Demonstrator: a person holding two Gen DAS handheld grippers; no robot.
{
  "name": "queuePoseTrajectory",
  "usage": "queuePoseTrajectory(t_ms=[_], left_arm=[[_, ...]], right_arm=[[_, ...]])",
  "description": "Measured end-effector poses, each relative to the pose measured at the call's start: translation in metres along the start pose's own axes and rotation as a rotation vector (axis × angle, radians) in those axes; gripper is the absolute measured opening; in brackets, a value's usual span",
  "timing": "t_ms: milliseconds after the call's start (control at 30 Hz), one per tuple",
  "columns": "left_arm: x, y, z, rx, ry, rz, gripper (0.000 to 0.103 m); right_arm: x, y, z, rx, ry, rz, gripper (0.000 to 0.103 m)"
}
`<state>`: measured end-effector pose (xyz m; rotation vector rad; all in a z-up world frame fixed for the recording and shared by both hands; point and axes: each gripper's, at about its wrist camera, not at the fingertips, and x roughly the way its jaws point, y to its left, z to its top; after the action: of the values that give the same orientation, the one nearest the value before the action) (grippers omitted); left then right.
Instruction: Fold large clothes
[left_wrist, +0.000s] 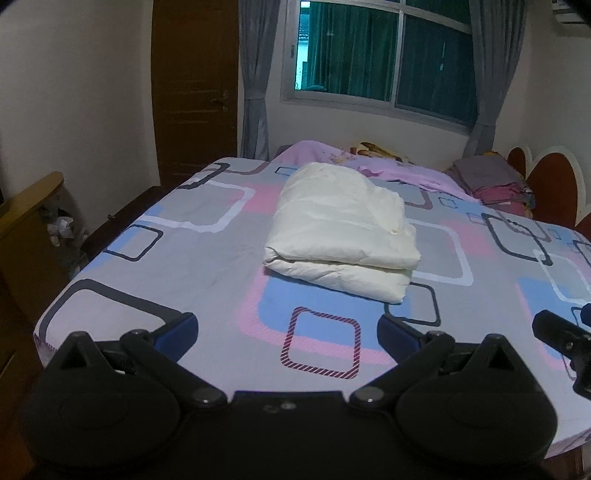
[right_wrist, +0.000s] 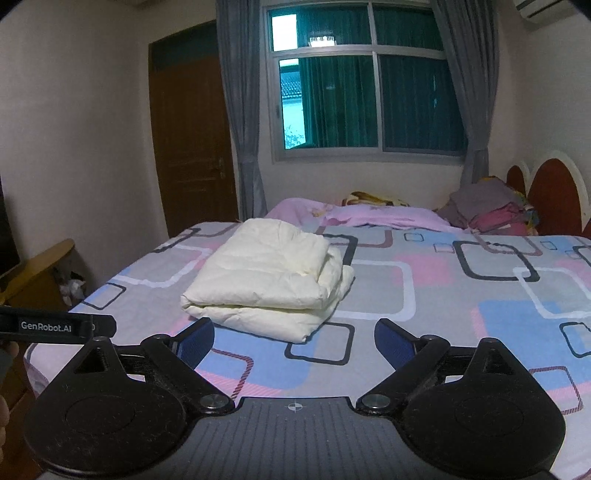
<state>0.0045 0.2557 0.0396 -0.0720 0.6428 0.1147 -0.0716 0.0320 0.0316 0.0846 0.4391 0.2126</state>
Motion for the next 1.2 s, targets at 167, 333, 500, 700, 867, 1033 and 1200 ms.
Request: queuePoseTrajectory(t_ms=[167, 333, 500, 700, 867, 1033, 1200], left_arm=[[-0.007, -0.007, -0.002, 0.013, -0.015, -0.013, 0.103], [-0.011, -0.015, -0.006, 0.035, -0.029, 0.007, 0.103], [-0.015, -0.017, -0.007, 0.032, -0.048, 0.011, 0.103], [-0.014, -0.016, -0.006, 0.034, -0.058, 0.012, 0.103], [-0.012, -0.014, -0.005, 0.023, -0.048, 0.013, 0.103], [-0.012, -0.014, -0.006, 0.028, -0.047, 0.016, 0.103], [-0.012, -0.014, -0.005, 0.027, -0.046, 0.011, 0.103]], right_arm=[[-0.007, 0.000, 0.002, 0.007, -0.013, -0.005, 0.093], [-0.009, -0.005, 0.001, 0.016, -0.012, -0.004, 0.093], [-0.007, -0.006, 0.002, 0.020, -0.010, 0.004, 0.093], [-0.005, -0.005, 0.002, 0.020, -0.009, 0.010, 0.093], [-0.005, -0.006, 0.002, 0.020, -0.009, 0.014, 0.093], [-0.002, -0.006, 0.002, 0.021, -0.004, 0.017, 0.093], [-0.001, -0.007, 0.003, 0.024, -0.003, 0.015, 0.093]])
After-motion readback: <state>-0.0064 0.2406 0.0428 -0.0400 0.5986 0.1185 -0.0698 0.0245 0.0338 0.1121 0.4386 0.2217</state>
